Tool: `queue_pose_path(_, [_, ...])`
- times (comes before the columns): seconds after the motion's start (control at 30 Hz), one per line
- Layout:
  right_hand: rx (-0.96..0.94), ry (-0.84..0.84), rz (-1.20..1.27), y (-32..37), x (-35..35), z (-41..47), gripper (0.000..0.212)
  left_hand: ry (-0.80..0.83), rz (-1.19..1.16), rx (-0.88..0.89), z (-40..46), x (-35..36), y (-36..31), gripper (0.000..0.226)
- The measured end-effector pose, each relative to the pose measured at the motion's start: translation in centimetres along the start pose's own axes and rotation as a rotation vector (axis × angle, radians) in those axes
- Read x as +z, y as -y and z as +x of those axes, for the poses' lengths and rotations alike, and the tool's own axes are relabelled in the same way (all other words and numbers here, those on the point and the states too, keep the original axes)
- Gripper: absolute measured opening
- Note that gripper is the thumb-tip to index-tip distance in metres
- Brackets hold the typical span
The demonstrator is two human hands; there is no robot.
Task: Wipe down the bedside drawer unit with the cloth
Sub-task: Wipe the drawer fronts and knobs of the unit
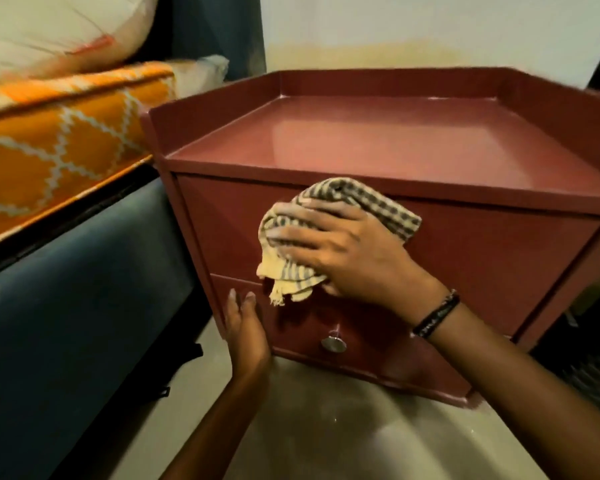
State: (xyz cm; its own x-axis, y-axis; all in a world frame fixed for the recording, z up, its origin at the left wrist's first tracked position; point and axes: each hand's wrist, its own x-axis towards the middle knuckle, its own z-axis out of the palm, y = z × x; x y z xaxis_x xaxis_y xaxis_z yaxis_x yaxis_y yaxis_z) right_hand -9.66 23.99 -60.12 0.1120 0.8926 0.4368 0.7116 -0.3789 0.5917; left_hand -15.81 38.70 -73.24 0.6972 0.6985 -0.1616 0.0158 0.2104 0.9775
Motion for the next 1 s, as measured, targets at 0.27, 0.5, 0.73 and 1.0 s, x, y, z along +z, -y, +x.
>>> queue_pose_path(0.27, [-0.335,0.165,0.032,-2.4,-1.4,2.6,0.036,-0.11,0.004,0.094,0.0,0.7,-5.3,0.049])
queue_pose_path(0.5, [-0.093,-0.076,-0.117,-4.8,-4.0,-6.2,0.035,-0.103,0.03,0.246,0.0,-0.7,-10.0,0.05])
queue_pose_path(0.73, [0.297,-0.163,0.089,-3.2,-4.5,1.2,0.046,-0.074,0.005,0.264,0.0,-1.3,-11.3,0.051])
queue_pose_path(1.0, [0.263,0.212,0.848,-3.3,-3.2,13.7,0.049,-0.166,0.122,0.558,-0.7,-1.5,-16.1,0.045])
